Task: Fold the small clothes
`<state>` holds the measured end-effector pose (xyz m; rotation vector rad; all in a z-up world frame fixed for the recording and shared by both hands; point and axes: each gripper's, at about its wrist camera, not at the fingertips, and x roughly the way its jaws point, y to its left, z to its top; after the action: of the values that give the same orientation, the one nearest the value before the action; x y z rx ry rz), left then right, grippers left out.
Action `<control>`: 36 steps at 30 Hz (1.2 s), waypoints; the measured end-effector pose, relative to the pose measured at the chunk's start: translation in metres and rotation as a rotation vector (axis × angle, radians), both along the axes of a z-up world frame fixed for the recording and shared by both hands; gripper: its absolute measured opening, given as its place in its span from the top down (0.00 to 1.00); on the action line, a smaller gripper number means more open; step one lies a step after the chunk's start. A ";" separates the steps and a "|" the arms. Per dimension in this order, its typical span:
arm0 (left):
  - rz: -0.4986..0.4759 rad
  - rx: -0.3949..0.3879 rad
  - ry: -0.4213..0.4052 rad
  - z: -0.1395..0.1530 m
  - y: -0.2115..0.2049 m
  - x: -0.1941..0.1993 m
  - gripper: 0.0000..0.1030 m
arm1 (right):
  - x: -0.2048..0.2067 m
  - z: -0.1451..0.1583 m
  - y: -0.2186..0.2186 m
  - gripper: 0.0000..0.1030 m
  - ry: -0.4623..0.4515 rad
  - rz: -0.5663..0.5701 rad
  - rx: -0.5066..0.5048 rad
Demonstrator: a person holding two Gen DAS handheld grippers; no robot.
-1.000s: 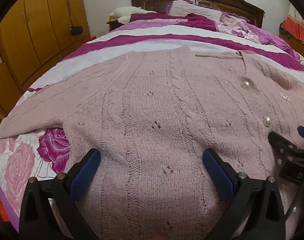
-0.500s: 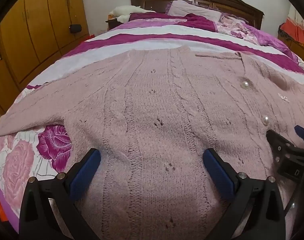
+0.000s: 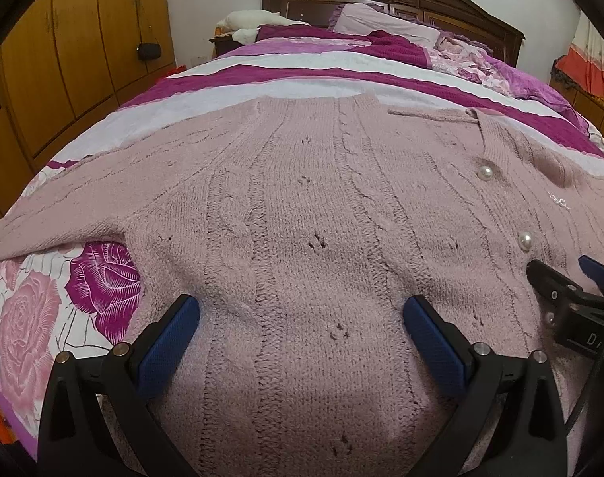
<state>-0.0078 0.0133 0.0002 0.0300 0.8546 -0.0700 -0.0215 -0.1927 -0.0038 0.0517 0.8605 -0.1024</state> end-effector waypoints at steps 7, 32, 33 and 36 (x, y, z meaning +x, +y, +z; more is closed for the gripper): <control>0.000 -0.001 0.001 0.000 0.000 0.000 0.17 | 0.001 0.000 0.001 0.00 0.001 0.000 0.006; 0.001 -0.002 0.001 -0.001 0.000 0.001 0.17 | -0.001 0.000 -0.002 0.00 0.011 0.002 0.003; 0.003 -0.002 0.000 -0.001 0.000 0.001 0.17 | -0.001 0.000 -0.003 0.00 0.009 0.003 0.010; 0.005 0.035 0.002 -0.001 -0.007 0.002 0.17 | 0.001 -0.002 -0.005 0.00 0.004 0.005 0.018</control>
<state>-0.0061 0.0065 -0.0007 0.0608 0.8579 -0.0501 -0.0206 -0.1977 -0.0053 0.0659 0.8653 -0.0899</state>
